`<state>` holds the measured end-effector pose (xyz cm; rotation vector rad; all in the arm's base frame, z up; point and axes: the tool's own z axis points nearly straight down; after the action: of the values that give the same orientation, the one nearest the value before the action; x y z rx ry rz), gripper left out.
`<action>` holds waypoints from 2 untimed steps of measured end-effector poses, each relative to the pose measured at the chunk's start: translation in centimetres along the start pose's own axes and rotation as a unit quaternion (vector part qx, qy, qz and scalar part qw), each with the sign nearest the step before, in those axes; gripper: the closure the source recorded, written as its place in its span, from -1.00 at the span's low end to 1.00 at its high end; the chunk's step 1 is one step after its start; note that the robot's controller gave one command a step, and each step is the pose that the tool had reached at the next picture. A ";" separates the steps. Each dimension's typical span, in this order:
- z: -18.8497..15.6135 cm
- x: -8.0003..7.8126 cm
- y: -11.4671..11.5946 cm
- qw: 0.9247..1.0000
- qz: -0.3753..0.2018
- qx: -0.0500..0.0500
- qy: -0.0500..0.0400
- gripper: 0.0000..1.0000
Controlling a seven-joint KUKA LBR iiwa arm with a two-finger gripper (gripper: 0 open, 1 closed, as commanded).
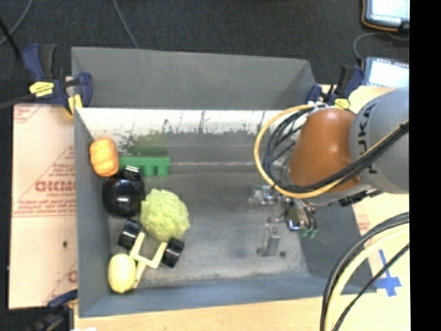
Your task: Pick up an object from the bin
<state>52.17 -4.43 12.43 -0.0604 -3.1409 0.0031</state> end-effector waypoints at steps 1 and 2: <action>-2.1 -4.3 1.5 0.999 0.037 -0.004 0.001 -1.00; -3.6 -4.6 2.2 0.996 0.086 0.002 -0.003 -1.00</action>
Offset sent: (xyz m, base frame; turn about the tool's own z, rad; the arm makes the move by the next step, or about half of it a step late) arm 0.0214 0.1011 0.0468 0.2341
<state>56.85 -2.36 15.99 -0.3301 -3.1312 0.0090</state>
